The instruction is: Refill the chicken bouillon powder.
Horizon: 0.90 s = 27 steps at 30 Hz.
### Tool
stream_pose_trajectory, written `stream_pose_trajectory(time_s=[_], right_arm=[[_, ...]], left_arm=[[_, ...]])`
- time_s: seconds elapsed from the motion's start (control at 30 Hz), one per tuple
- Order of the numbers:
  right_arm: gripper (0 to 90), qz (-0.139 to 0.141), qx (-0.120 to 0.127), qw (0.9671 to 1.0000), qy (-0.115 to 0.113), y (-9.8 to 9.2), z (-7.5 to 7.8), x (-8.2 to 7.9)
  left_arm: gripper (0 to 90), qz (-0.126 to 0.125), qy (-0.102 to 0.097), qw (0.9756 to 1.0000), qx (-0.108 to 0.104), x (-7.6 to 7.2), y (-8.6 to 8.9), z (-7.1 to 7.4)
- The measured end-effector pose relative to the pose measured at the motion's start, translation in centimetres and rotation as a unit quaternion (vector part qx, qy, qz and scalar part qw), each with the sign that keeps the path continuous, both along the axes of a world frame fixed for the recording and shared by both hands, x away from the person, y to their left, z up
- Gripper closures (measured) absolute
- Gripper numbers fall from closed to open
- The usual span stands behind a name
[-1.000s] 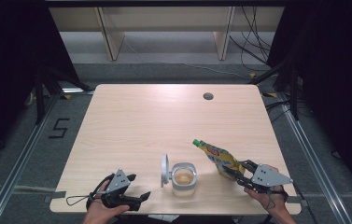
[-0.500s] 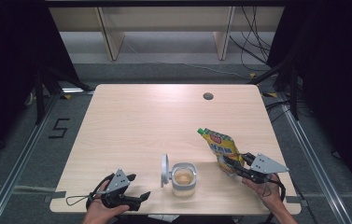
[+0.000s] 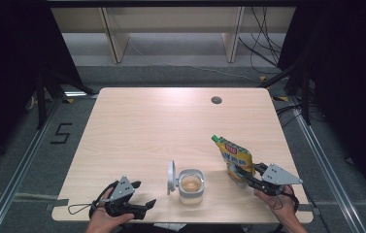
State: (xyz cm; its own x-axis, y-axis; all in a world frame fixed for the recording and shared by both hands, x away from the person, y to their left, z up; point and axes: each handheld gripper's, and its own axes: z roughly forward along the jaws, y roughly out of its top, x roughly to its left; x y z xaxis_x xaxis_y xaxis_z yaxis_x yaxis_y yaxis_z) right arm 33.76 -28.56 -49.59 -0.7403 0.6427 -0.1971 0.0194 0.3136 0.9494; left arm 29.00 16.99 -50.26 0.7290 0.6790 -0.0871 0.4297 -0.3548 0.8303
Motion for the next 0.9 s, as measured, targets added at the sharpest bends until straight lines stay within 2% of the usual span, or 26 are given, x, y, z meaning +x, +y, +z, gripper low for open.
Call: stream_pose_trajectory(time_s=[0.03, 0.07, 0.1, 0.13, 0.17, 0.2, 0.23, 0.27, 0.3, 0.33, 0.37, 0.4, 0.47, 0.5, 0.53, 0.57, 0.63, 0.67, 0.7, 0.73, 0.77, 0.8, 0.87, 0.9], right_arm=[[71.7, -0.003, -0.008, 0.9999, -0.006, -0.1, 0.0, -0.1], [71.6, -0.002, -0.009, 1.0000, -0.002, -0.2, 0.0, -0.3], [71.6, -0.002, -0.008, 1.0000, -0.004, -0.2, 0.0, -0.4], [71.6, -0.005, -0.009, 0.9999, 0.000, -0.3, 0.1, -0.5], [71.6, -0.008, -0.011, 0.9999, -0.006, -0.4, 0.1, -0.5], [71.5, -0.014, 0.002, 0.9999, 0.000, -0.4, 0.0, -0.6], [71.5, -0.011, -0.004, 0.9999, -0.002, -0.5, 0.0, -0.5], [71.4, -0.014, 0.001, 0.9999, -0.002, -0.5, 0.0, -0.5], [71.3, -0.018, 0.002, 0.9998, 0.003, -0.6, 0.0, -0.6], [71.2, -0.019, 0.002, 0.9998, 0.004, -0.7, 0.0, -0.7], [71.1, -0.023, 0.005, 0.9997, 0.011, -0.8, 0.0, -0.8], [70.9, -0.025, 0.005, 0.9996, 0.007, -0.9, -0.1, -0.9], [70.5, -0.028, 0.009, 0.9993, 0.021, -1.2, -0.1, -1.1], [70.2, -0.034, 0.007, 0.9991, 0.022, -1.3, -0.1, -1.1], [70.0, -0.036, 0.012, 0.9990, 0.023, -1.4, -0.1, -1.1], [69.7, -0.038, 0.000, 0.9992, 0.010, -1.6, -0.1, -0.9], [69.1, -0.049, 0.016, 0.9982, 0.032, -1.7, -0.2, -1.2], [69.0, -0.047, 0.009, 0.9985, 0.027, -1.9, -0.2, -1.2], [69.0, -0.046, 0.009, 0.9985, 0.030, -1.9, -0.2, -1.3], [68.9, -0.045, 0.012, 0.9985, 0.029, -1.9, -0.2, -1.3], [68.8, -0.045, 0.010, 0.9984, 0.033, -1.9, -0.2, -1.4], [68.7, -0.051, 0.009, 0.9981, 0.034, -1.9, -0.2, -1.5], [68.3, -0.053, 0.018, 0.9977, 0.039, -1.8, -0.2, -1.5], [67.8, -0.051, 0.010, 0.9981, 0.034, -2.0, -0.1, -1.3]], left_arm=[[16.7, 0.000, -0.001, 1.0000, 0.001, 0.0, 0.0, 0.0], [16.7, -0.003, -0.002, 1.0000, 0.008, 0.1, 0.1, 0.0], [16.7, 0.000, 0.004, 0.9999, 0.010, 0.0, 0.1, 0.0], [16.7, -0.001, 0.005, 1.0000, 0.001, 0.0, -0.1, 0.0], [16.7, -0.003, 0.002, 1.0000, 0.004, 0.0, -0.1, 0.0], [16.7, -0.004, 0.000, 1.0000, 0.005, 0.0, 0.0, 0.0], [16.7, -0.005, -0.002, 0.9999, 0.009, 0.1, 0.0, 0.0], [16.7, -0.003, -0.003, 0.9999, 0.014, 0.1, 0.1, 0.1], [16.7, 0.006, 0.005, 1.0000, -0.005, -0.1, -0.1, 0.0], [16.7, 0.005, 0.002, 1.0000, -0.004, 0.0, 0.0, -0.1], [16.7, -0.004, -0.004, 1.0000, 0.008, 0.1, 0.2, 0.0], [16.7, -0.002, -0.003, 1.0000, 0.007, 0.1, 0.1, 0.0], [16.7, 0.005, 0.004, 1.0000, -0.002, 0.0, -0.1, 0.0], [16.7, -0.007, -0.004, 0.9998, 0.020, 0.1, 0.2, 0.1], [16.7, -0.004, -0.002, 1.0000, 0.008, 0.0, 0.0, 0.0], [16.7, -0.004, -0.001, 1.0000, 0.008, 0.0, 0.0, 0.0], [16.7, -0.001, 0.000, 1.0000, 0.006, 0.0, 0.0, 0.0], [16.7, -0.003, -0.002, 0.9999, 0.014, 0.1, 0.1, 0.1], [16.7, 0.003, 0.002, 1.0000, 0.001, 0.0, 0.0, 0.0], [16.7, 0.003, 0.002, 1.0000, -0.001, 0.0, -0.1, 0.0], [16.7, 0.002, 0.001, 1.0000, -0.001, 0.0, -0.1, 0.0], [16.7, -0.003, -0.002, 0.9999, 0.014, 0.1, 0.1, 0.1], [16.7, -0.003, -0.002, 1.0000, 0.007, 0.0, 0.0, 0.0], [16.7, -0.004, -0.003, 0.9999, 0.014, 0.1, 0.1, 0.1]])
